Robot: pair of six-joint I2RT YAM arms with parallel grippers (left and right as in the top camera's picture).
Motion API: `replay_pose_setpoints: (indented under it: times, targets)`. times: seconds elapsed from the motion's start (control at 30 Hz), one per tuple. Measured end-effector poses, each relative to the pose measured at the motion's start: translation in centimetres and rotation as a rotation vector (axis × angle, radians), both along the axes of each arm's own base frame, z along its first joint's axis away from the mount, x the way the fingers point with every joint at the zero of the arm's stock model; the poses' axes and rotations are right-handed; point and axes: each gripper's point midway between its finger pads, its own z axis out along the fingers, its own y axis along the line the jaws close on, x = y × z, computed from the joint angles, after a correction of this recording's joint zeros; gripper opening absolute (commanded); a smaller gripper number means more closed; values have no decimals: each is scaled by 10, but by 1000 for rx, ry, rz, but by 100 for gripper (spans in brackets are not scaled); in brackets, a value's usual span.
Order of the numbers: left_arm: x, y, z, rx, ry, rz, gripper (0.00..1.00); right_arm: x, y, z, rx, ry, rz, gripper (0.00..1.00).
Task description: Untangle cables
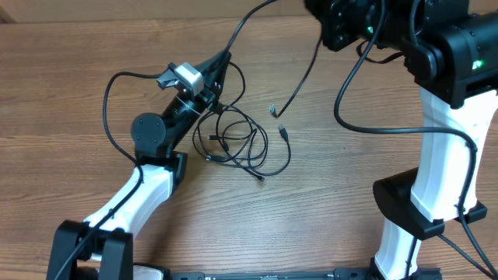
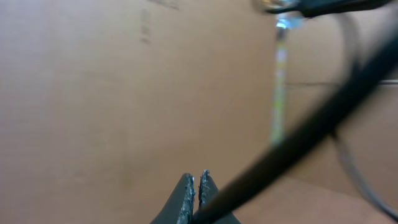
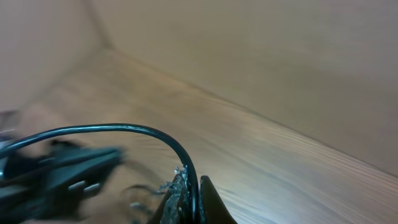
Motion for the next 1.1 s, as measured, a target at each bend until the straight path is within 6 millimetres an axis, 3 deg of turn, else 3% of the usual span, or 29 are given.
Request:
replay_pose_setpoints:
  times: [0.27,0.37,0.47,0.6,0.9,0.97,1.0,1.07,1.1]
  targets:
    - [-24,-13,-8,53,60,-207,4,21,-63,-9,-80,12,-247,4]
    - [-30,-7,3,24,37,-234,4,23,-88,-15,-93,44,-314,4]
    - [-43,3,28,-23,-54,-257,4,24,-109,-28,-107,98,-363,4]
    - [-66,11,57,-85,-158,-293,4,34,-113,-44,-101,149,-366,4]
    - [-60,25,72,-235,-80,-276,4,54,-86,-102,-59,343,-254,4]
    - [-59,26,72,-245,-73,-275,4,58,-80,-114,-42,380,-232,19]
    - [-58,26,72,-249,-70,-271,4,60,-78,-121,-35,400,-226,34]
    - [-57,28,73,-258,-68,-262,4,64,-78,-133,-34,429,-220,54]
    - [-56,30,74,-262,-69,-254,4,66,-78,-138,-35,443,-220,73]
